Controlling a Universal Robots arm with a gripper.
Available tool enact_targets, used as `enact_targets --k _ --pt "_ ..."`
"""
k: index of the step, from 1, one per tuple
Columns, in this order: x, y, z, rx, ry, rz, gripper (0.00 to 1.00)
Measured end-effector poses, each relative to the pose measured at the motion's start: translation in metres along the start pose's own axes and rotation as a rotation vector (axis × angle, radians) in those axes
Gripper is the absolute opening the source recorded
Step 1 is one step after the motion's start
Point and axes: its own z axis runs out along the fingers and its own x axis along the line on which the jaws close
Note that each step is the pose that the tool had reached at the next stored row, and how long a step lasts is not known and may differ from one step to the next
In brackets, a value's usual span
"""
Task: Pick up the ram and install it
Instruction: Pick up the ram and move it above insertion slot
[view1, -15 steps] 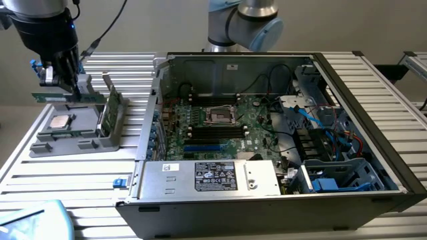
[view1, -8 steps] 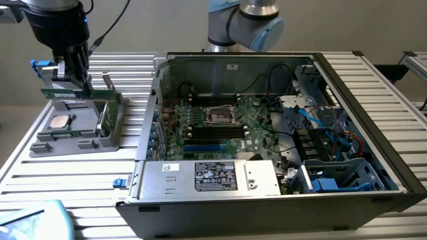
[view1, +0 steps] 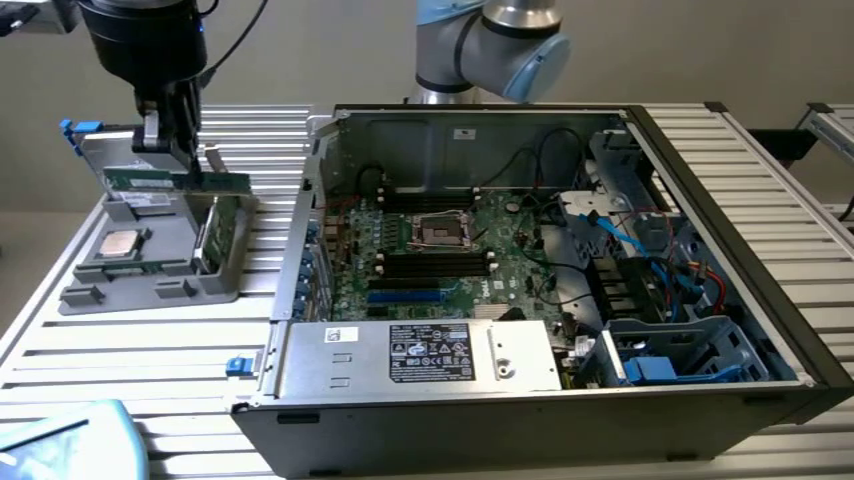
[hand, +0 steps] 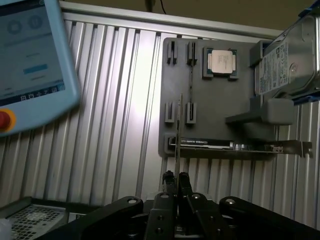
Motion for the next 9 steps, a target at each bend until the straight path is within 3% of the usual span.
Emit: enact_targets --k 5,9 --pt "0.002 -0.0173 -0.0097 -0.0025 -0.0003 0.000 0.14" --pt "0.002 -0.0263 -0.0229 -0.0046 -0.0004 0.000 0.14"
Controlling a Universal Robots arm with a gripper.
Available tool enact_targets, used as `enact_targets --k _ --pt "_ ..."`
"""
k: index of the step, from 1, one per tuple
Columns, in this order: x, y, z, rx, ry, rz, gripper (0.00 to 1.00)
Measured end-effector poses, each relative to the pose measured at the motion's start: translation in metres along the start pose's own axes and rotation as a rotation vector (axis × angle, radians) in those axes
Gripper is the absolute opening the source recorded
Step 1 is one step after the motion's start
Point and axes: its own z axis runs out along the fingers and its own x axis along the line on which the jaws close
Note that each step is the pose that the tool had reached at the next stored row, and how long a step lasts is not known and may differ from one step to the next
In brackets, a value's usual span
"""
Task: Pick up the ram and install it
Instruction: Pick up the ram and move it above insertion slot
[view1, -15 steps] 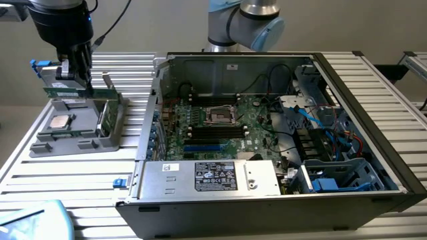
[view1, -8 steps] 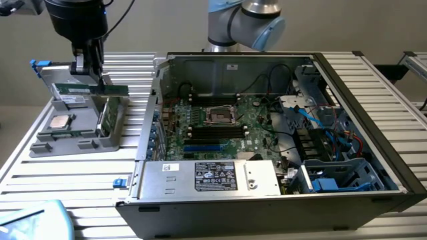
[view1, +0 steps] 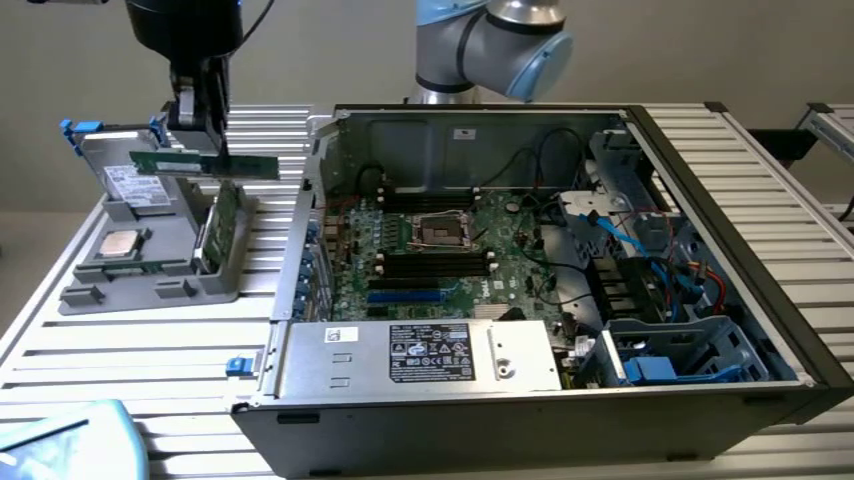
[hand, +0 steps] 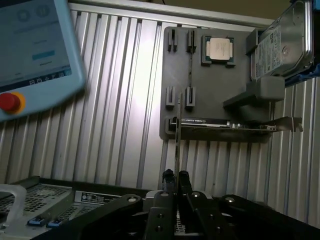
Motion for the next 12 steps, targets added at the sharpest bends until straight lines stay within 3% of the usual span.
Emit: enact_targets --k 3,12 --pt "0.001 -0.0097 -0.0078 -0.0014 -0.0004 0.000 0.14" --pt "0.005 -0.0491 -0.0180 -0.0031 -0.0004 0.000 0.14"
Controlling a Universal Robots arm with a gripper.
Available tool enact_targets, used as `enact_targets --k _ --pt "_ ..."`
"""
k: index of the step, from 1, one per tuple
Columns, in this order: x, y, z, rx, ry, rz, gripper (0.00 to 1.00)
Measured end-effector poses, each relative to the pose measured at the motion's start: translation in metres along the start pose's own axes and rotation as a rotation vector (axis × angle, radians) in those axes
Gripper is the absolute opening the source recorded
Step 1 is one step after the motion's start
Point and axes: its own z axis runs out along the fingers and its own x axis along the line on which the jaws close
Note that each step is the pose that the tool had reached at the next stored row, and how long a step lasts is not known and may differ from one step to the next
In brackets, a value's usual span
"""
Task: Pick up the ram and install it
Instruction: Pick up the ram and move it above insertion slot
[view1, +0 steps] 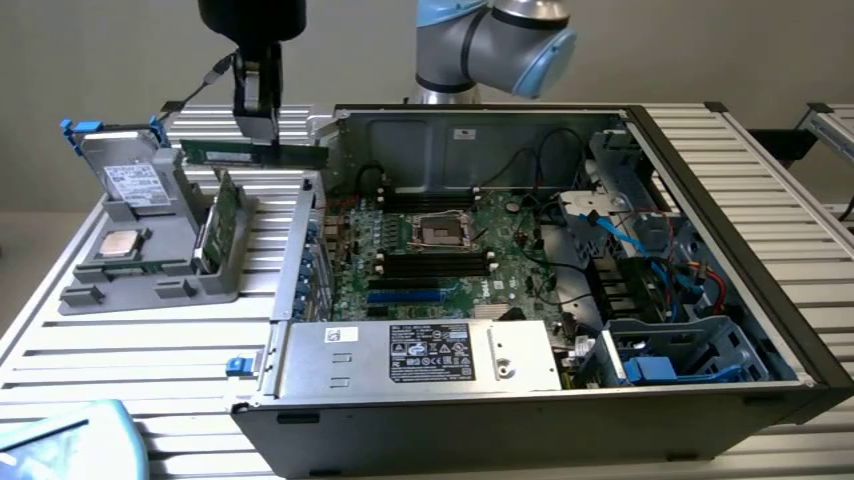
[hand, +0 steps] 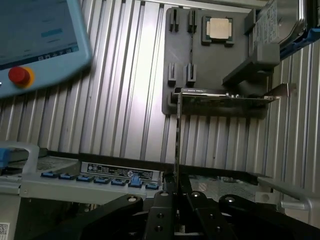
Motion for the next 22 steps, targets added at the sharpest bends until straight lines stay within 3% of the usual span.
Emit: enact_targets --k 10,15,17,22 --pt "0.005 -0.0446 -0.0079 -0.0005 0.0011 -0.007 0.14" --pt "0.007 -0.0628 -0.0108 -0.0005 0.0025 -0.015 0.14" --pt "0.007 -0.0684 -0.0111 0.0025 0.0030 -0.016 0.14" --pt "0.009 -0.0834 -0.0112 0.0166 0.0052 -0.018 0.14"
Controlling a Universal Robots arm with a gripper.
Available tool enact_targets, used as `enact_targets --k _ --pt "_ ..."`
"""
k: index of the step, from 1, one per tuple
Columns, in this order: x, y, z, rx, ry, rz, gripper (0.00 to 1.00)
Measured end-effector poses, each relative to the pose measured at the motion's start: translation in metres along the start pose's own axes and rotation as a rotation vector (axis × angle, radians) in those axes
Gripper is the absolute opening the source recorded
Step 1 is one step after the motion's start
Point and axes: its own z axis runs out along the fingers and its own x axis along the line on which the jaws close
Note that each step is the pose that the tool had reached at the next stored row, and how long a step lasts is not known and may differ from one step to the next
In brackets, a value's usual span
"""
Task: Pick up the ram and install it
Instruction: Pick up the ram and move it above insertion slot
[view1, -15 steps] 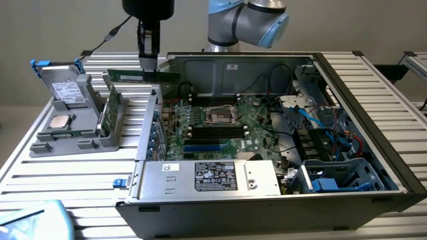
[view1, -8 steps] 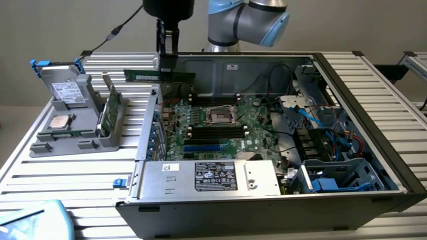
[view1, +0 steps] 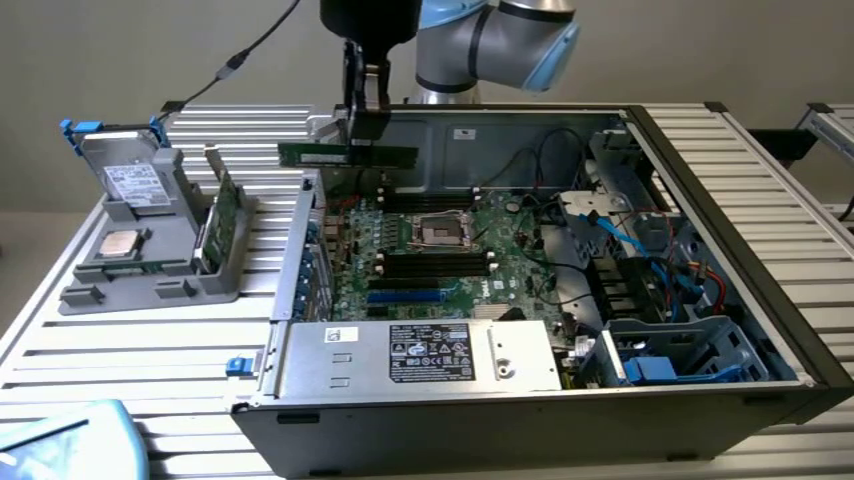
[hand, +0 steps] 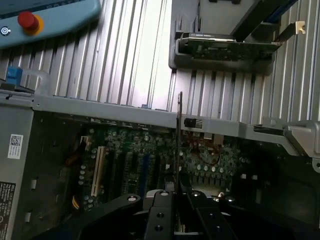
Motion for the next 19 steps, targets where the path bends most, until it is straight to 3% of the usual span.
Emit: enact_targets --k 4,14,19 --pt "0.002 -0.0133 -0.0005 0.0052 0.0008 -0.001 0.14" --pt "0.006 -0.0467 -0.0011 0.0400 0.0054 -0.002 0.14" --pt "0.007 -0.0550 0.0027 0.0462 0.0046 0.004 0.14"
